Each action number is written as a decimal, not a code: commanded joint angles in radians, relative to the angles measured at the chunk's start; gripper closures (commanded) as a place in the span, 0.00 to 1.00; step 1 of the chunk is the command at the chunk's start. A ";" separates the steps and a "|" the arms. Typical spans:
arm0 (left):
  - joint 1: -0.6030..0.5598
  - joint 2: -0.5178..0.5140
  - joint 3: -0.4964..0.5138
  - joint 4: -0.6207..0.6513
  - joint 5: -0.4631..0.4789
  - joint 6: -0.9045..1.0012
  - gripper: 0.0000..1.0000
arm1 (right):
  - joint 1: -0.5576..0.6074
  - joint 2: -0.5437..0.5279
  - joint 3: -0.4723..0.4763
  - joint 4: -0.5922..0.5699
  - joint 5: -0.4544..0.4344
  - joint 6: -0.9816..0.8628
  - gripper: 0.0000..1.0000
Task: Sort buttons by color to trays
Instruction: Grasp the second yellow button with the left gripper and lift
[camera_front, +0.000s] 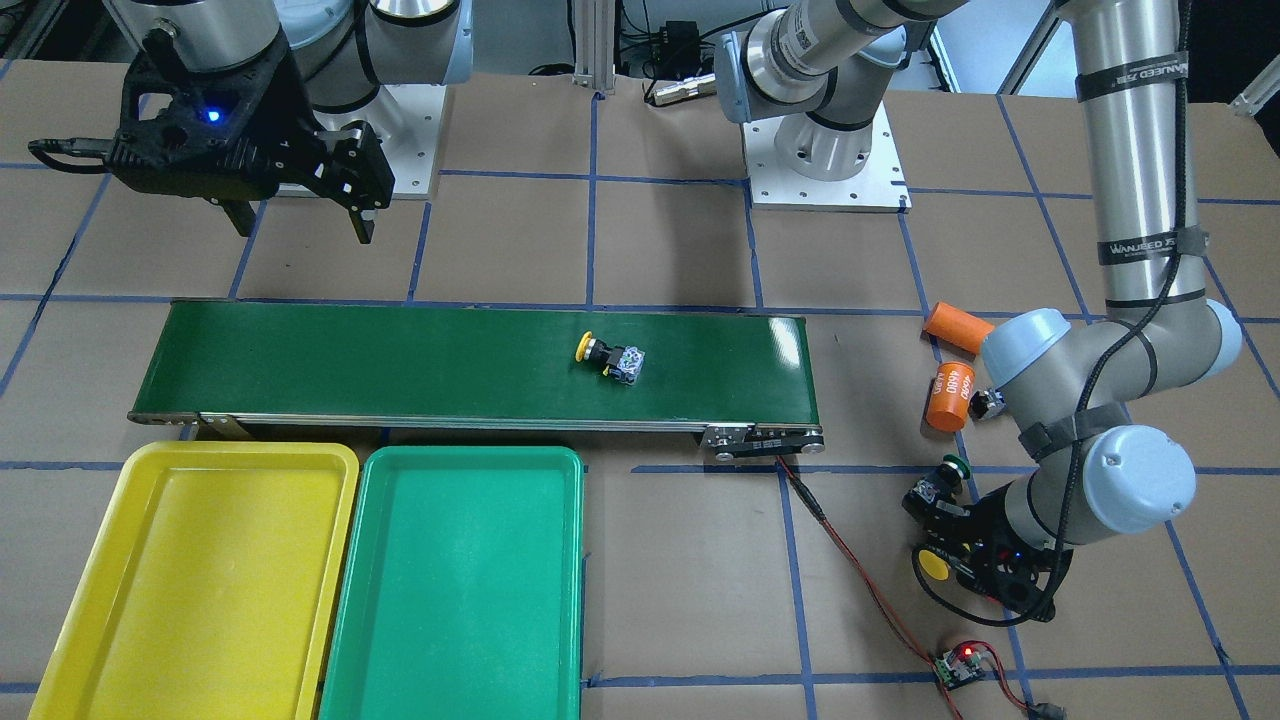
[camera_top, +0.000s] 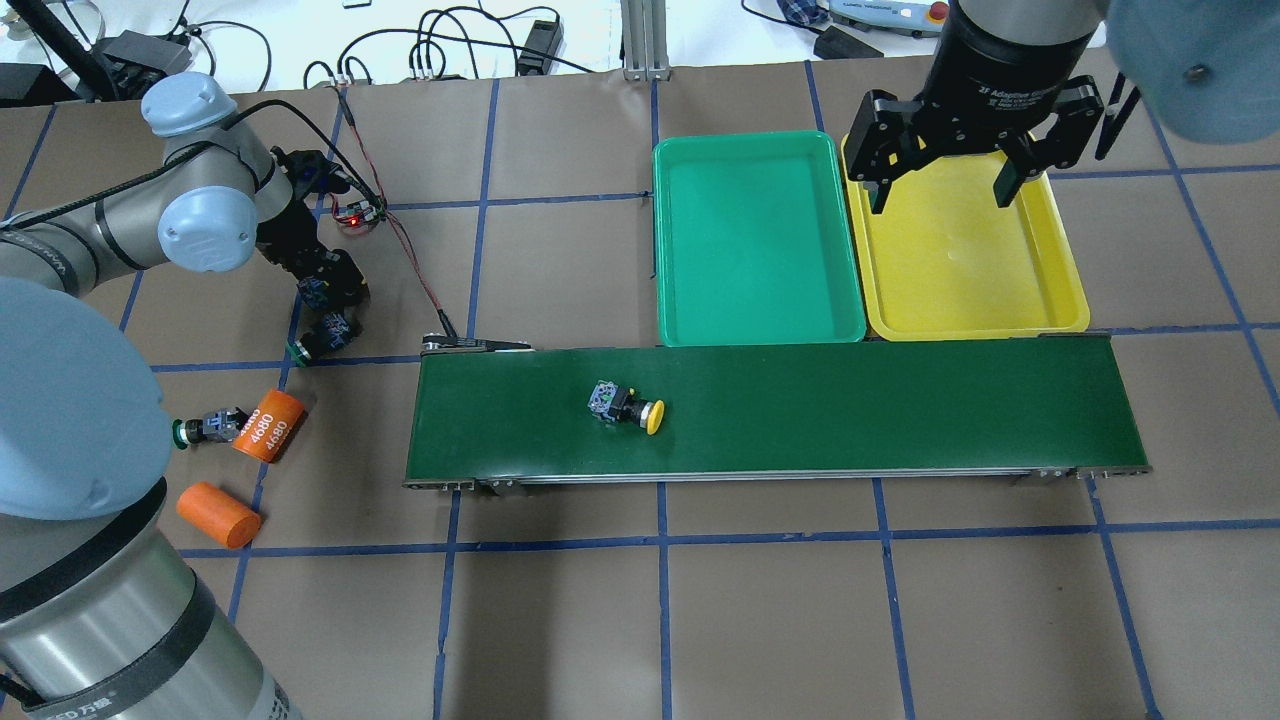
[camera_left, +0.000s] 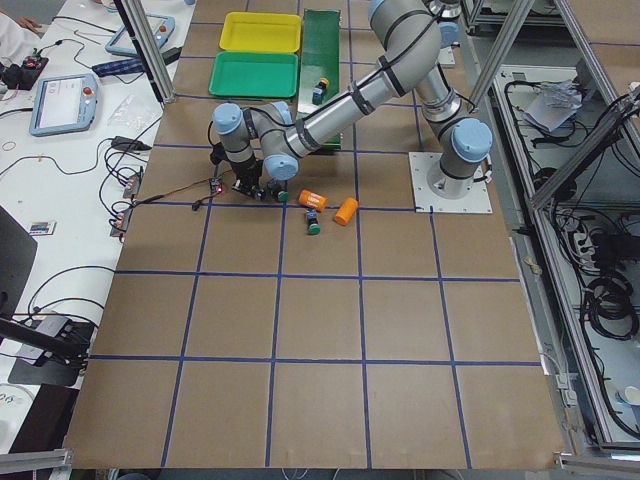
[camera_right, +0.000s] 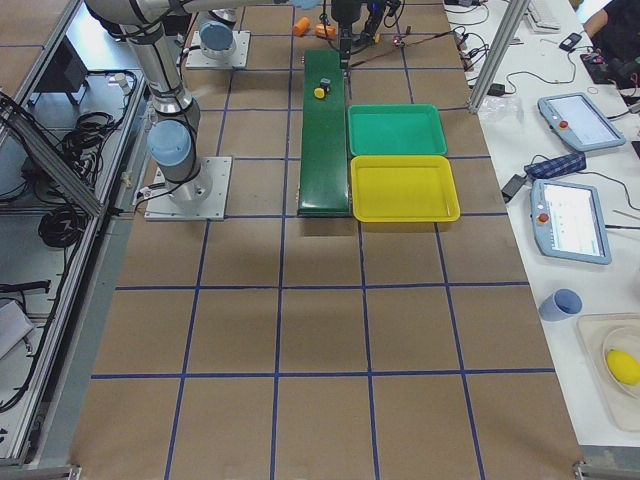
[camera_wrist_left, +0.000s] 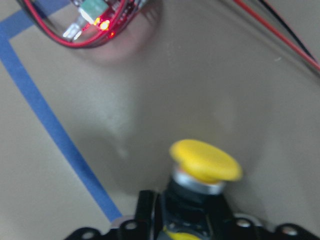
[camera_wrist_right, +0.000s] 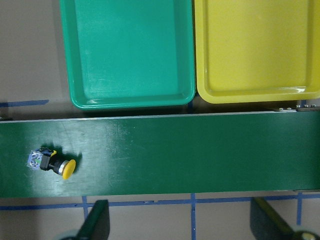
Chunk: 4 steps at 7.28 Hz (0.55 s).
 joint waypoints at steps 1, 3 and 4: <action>-0.030 0.124 0.000 -0.139 -0.021 -0.020 1.00 | 0.002 0.001 0.035 -0.004 0.075 -0.014 0.00; -0.189 0.282 -0.098 -0.163 -0.032 0.064 1.00 | 0.004 0.021 0.104 -0.005 0.077 -0.034 0.00; -0.249 0.336 -0.158 -0.134 -0.032 0.080 1.00 | 0.004 0.066 0.104 -0.012 0.078 -0.025 0.00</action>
